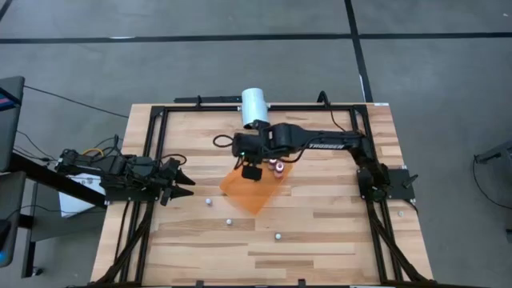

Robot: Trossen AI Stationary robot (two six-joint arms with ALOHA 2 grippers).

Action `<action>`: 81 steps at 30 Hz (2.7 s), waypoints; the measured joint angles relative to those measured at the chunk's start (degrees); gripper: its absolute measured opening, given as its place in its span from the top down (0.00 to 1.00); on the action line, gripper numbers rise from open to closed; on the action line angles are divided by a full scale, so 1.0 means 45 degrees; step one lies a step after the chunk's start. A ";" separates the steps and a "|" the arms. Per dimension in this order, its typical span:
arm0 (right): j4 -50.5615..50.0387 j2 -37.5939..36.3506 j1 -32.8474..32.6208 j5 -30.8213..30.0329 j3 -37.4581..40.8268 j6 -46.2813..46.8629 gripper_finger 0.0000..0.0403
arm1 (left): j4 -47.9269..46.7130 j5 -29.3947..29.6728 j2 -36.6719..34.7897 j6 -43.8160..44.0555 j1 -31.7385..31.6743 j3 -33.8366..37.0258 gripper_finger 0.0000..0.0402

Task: Pick & Place food coloring
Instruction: Put the small green food coloring bottle into the orange bin

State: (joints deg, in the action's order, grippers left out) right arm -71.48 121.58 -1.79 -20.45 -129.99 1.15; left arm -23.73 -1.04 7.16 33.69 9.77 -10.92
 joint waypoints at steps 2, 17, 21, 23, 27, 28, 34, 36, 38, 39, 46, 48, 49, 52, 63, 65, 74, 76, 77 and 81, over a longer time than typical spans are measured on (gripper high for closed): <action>-0.0079 -0.0247 0.0104 0.0174 0.0000 -0.0219 0.81 | 0.0007 0.0000 -0.0005 0.0000 -0.0002 0.0000 0.44; -0.1063 -0.3192 0.1653 0.1870 0.0212 -0.1626 0.82 | 0.0011 0.0068 -0.0005 0.0000 0.0003 0.0000 0.44; -0.1060 -0.4409 0.1916 0.2440 0.1361 -0.1641 0.82 | 0.0016 0.0097 -0.0005 0.0000 0.0003 0.0000 0.44; -0.0849 -0.5120 0.1922 0.2472 0.2294 -0.1552 0.82 | 0.0016 0.0185 -0.0005 0.0000 0.0001 0.0000 0.44; 0.0744 -0.6815 0.1812 0.2536 0.4719 -0.1259 0.81 | 0.0021 0.0475 -0.0005 -0.0005 0.0003 0.0000 0.44; 0.1165 -0.7290 0.1761 0.2564 0.5384 -0.1201 0.81 | 0.0021 0.0561 -0.0005 0.0000 0.0003 0.0000 0.44; 0.3243 -0.9986 0.1366 0.2588 0.9294 -0.0311 0.81 | 0.0021 0.0771 -0.0005 -0.0005 0.0003 0.0000 0.44; 0.3894 -1.0873 0.1167 0.2588 1.0496 -0.0040 0.81 | 0.0056 0.1015 -0.0005 0.0000 0.0003 0.0000 0.44; 0.4818 -1.1756 0.0935 0.2660 1.1652 0.0123 0.81 | 0.0172 0.1387 -0.0005 0.0005 0.0003 0.0000 0.44; 0.5234 -1.2172 0.0842 0.2838 1.2206 0.0176 0.81 | 0.0257 0.1590 -0.0005 0.0009 0.0003 0.0000 0.44; 0.8129 -1.4937 0.0694 0.4536 1.5478 0.0419 0.81 | 0.1315 0.2341 -0.0005 -0.0005 0.0003 0.0000 0.44; 0.8571 -1.5704 0.0766 0.4604 1.6234 0.0501 0.81 | 0.1717 0.2366 -0.0005 -0.0010 0.0002 0.0000 0.44; 0.8727 -1.6102 0.0766 0.4604 1.6587 0.0579 0.81 | 0.1920 0.2396 -0.0005 -0.0010 0.0002 0.0000 0.44; 0.9383 -1.7294 0.0775 0.4588 1.7620 0.0760 0.81 | 0.2359 0.2500 -0.0005 -0.0019 0.0001 0.0000 0.44; 1.1115 -2.2208 0.0638 0.4594 2.1479 0.1874 0.81 | 0.3947 0.2919 0.0577 -0.0032 0.0001 0.0000 0.44; 1.1439 -2.3084 0.0555 0.4590 2.2113 0.1990 0.81 | 0.4404 0.2936 0.1003 -0.0048 0.0003 -0.0005 0.44; 1.1547 -2.6917 0.0573 0.4515 2.4041 0.2131 0.81 | 0.4662 0.2762 0.3909 -0.0032 -0.0002 -0.1496 0.44; 1.1633 -2.6963 0.0674 0.4412 2.4248 0.2188 0.81 | 0.4062 0.2470 0.4786 -0.0024 0.0003 -0.2295 0.44; 1.1392 -2.6965 0.0700 0.4338 2.4299 0.2275 0.81 | 0.3589 0.2292 0.5235 -0.0003 0.0003 -0.2752 0.44; 1.1304 -2.6672 0.0884 0.4002 2.4452 0.2460 0.81 | 0.1033 0.1680 0.7149 0.0763 0.0020 -0.4754 0.44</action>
State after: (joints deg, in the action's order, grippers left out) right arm -20.61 1.56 2.18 -2.44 -19.96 12.22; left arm -19.09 6.52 39.33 37.13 9.85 -32.31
